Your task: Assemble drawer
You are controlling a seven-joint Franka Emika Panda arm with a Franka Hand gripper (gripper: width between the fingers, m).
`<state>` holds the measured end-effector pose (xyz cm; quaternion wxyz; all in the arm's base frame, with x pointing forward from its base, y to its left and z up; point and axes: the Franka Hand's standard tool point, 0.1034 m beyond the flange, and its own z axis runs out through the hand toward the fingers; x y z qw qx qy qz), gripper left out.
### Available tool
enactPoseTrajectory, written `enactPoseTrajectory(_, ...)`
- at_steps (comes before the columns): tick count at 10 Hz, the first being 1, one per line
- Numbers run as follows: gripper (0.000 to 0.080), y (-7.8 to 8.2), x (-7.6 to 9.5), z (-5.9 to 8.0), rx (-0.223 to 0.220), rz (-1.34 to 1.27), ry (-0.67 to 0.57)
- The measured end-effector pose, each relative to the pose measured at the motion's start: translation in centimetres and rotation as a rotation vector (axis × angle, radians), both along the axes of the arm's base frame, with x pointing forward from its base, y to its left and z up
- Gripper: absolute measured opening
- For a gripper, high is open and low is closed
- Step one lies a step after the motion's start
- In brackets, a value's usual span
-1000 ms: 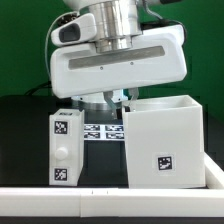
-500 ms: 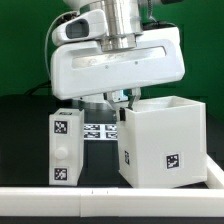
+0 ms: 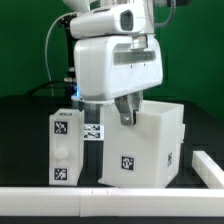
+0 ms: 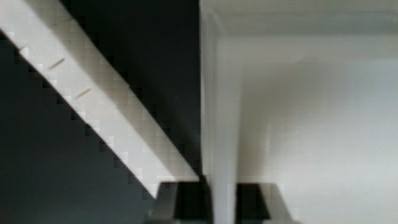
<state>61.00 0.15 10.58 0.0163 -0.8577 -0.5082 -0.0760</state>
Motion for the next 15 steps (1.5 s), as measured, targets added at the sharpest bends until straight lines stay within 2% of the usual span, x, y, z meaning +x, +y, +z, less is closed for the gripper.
enactPoseTrajectory(2,0.0034,0.0,0.2,0.0,-0.023,0.145,-0.013)
enactPoseTrajectory(3,0.0034,0.8,1.1,0.1,-0.035,0.316,-0.036)
enactPoseTrajectory(5,0.0034,4.2,3.0,0.2,-0.064,0.520,-0.027)
enactPoseTrajectory(6,0.0035,5.0,3.9,0.5,-0.063,0.549,-0.038)
enactPoseTrajectory(8,0.0035,4.6,3.8,0.4,-0.063,0.532,-0.038)
enactPoseTrajectory(11,0.0035,4.9,3.8,0.4,-0.059,0.500,-0.035)
enactPoseTrajectory(13,0.0035,7.2,3.8,0.2,-0.048,0.462,-0.030)
enactPoseTrajectory(15,0.0035,8.6,4.2,0.3,-0.040,0.483,-0.044)
